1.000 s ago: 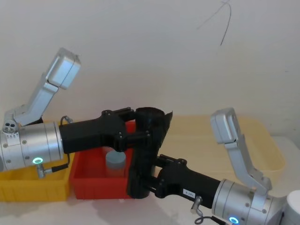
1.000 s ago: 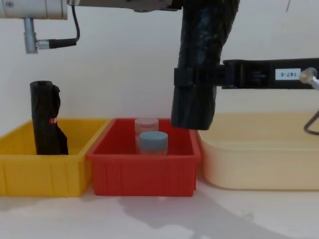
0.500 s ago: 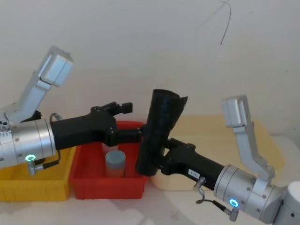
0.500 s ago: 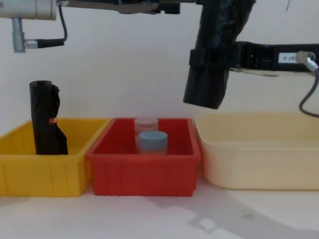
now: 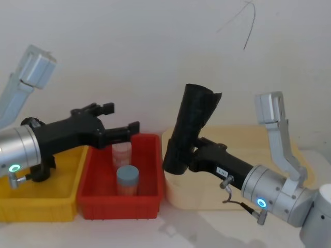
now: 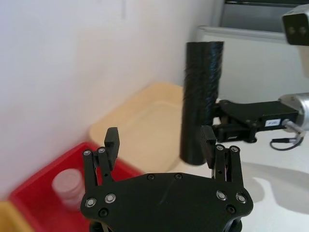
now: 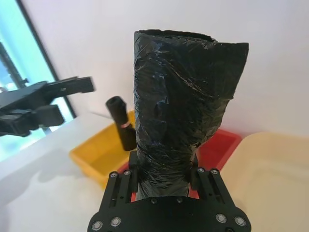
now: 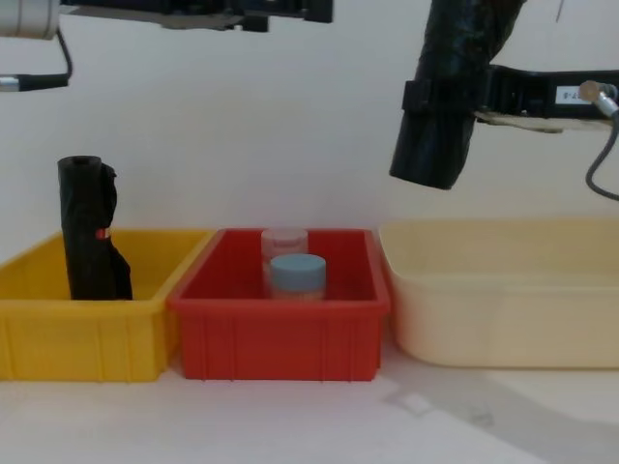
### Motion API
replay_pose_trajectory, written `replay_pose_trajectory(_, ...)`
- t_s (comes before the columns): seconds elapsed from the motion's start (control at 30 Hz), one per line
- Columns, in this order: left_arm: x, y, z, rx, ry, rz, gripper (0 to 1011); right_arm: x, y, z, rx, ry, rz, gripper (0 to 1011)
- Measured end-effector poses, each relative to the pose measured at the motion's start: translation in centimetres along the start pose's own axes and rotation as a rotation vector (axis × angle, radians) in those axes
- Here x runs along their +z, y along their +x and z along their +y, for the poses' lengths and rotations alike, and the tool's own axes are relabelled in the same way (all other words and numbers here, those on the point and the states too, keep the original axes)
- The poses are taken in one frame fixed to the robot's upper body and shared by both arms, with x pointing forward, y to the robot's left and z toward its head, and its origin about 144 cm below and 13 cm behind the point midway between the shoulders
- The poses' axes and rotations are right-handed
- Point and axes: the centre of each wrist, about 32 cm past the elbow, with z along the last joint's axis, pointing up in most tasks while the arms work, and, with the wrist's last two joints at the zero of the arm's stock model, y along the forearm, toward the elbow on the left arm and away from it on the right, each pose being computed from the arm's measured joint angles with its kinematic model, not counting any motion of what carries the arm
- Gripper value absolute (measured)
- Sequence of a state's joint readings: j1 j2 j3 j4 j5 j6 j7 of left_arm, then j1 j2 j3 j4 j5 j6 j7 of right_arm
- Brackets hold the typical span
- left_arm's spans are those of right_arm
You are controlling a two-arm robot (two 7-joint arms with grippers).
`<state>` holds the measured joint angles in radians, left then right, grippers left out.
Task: Pick up the garbage bag with the one hand and transfer it to the other hand.
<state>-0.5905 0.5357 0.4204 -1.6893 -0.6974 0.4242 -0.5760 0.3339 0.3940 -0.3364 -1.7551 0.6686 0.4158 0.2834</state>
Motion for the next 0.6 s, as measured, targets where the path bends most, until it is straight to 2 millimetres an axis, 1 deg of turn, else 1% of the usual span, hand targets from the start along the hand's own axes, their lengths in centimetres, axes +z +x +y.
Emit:
replay_pose_trajectory(0.13, -0.1, 0.1, 0.7, 0.058, 0.0, 0.009, 1000, 0.1, 0.7, 0.4, -0.025, -0.003, -0.003, 563)
replay_pose_trajectory(0.4, -0.8, 0.2, 2.4, 0.188, 0.001, 0.043, 1000, 0.3, 2.4, 2.1, -0.089, -0.028, -0.018, 565)
replay_pose_trajectory(0.6, -1.4, 0.2, 3.4, 0.273, 0.011, 0.063, 1001, 0.3, 3.2, 3.1, -0.112, -0.042, -0.018, 565)
